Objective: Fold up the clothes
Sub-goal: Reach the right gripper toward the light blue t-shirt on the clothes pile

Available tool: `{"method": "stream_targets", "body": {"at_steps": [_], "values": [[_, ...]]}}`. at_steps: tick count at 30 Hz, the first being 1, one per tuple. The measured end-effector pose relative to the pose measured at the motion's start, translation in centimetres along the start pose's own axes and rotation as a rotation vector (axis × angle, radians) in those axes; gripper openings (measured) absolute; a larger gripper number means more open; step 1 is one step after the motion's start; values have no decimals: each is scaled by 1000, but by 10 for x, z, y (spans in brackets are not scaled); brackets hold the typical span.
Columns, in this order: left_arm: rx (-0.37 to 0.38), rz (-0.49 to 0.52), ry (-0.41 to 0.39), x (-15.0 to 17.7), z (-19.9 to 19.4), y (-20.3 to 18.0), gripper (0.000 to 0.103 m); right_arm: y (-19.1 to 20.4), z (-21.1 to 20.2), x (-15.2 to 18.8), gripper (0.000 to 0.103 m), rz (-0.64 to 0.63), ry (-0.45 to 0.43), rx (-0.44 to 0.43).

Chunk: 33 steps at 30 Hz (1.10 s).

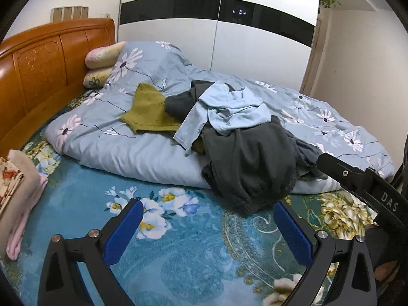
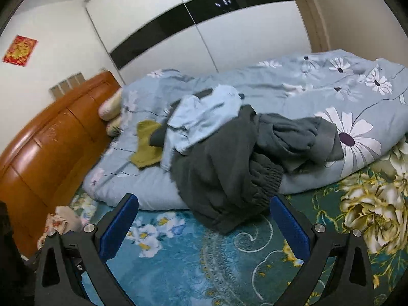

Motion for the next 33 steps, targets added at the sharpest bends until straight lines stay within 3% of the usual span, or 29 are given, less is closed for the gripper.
{"method": "stream_targets", "body": {"at_steps": [4,11,17,27,31,33], "values": [[32,-37,13,-5,18,23,103,10,27,-2,103,40,85,-94],[62,-79,25,-15,52,61,103,32,65,-11,103,-43,131,-32],[72,-135,28,-25,69,91,103,55,95,-18,103,-90,180,-41],[101,-247,21,-10,85,140,103,89,159,-44,103,-255,215,106],[55,-246,72,18,85,157,103,106,188,-73,102,-357,155,238],[53,-258,86,29,86,164,103,114,201,-85,96,-400,131,294]]}}
Point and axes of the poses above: each gripper's, at about its wrist camera, not at the fingertips, and z roughly the way its jaws point, y to its left, x to its underside, the point moved 7 cm from there along z, roughly the way its jaws point, and after that the axes turned 9 degrees about x, right-handed, at the moved point
